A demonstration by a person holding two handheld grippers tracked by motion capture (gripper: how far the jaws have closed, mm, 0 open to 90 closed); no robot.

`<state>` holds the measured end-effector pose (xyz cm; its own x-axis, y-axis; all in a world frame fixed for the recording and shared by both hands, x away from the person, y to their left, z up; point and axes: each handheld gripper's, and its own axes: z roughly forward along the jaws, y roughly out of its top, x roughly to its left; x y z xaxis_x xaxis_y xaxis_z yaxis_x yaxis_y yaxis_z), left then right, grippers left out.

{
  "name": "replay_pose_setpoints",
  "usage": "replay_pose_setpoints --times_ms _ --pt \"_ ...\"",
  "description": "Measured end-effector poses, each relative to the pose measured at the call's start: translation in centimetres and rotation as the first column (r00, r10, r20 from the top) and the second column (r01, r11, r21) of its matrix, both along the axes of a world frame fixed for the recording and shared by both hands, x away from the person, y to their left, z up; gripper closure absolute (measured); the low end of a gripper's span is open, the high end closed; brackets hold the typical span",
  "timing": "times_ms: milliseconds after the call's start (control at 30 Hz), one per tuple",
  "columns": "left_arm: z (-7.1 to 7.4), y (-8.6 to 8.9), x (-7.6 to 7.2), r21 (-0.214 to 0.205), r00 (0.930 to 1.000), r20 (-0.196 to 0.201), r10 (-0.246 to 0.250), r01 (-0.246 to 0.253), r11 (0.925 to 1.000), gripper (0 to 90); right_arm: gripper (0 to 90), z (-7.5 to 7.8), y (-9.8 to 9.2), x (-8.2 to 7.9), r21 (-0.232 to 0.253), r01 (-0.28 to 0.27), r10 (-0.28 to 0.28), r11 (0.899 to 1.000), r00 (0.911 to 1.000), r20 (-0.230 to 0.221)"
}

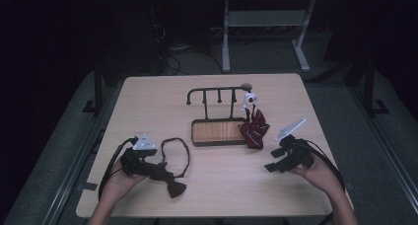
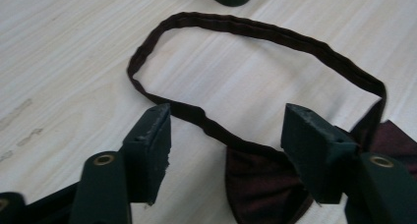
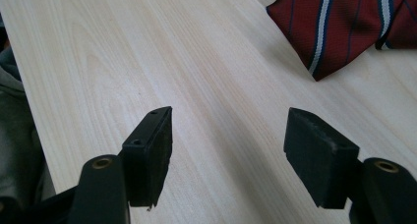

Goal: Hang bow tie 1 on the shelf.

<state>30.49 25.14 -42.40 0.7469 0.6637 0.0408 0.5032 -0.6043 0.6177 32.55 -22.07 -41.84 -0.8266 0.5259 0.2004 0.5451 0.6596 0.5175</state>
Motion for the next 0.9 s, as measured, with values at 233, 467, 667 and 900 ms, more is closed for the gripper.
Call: replay_pose_setpoints --times_ms 233,467,667,900 --pt "0.3 -0.3 1.1 0.007 0.9998 -0.021 -0.007 0.007 0.9999 43.0 34.5 0.1 0.0 0.0 0.002 -0.001 0.001 1.000 1.0000 0.005" --pt "0.4 -0.4 2.6 0.039 0.9991 -0.038 -0.020 0.021 0.9990 43.5 34.0 0.3 -0.1 -0.1 0.008 0.000 0.000 1.000 1.0000 0.005" --pt "0.9 -0.6 3.6 0.042 0.9988 -0.046 -0.019 0.021 0.9989 45.2 34.0 0.4 -0.1 -0.1 0.006 0.004 -0.004 1.000 1.0000 0.008" --pt "0.9 -1.1 5.3 0.065 0.9977 -0.067 -0.011 0.016 0.9978 48.0 34.0 0.5 -0.2 -0.1 0.007 0.002 -0.002 1.000 1.0000 0.009"
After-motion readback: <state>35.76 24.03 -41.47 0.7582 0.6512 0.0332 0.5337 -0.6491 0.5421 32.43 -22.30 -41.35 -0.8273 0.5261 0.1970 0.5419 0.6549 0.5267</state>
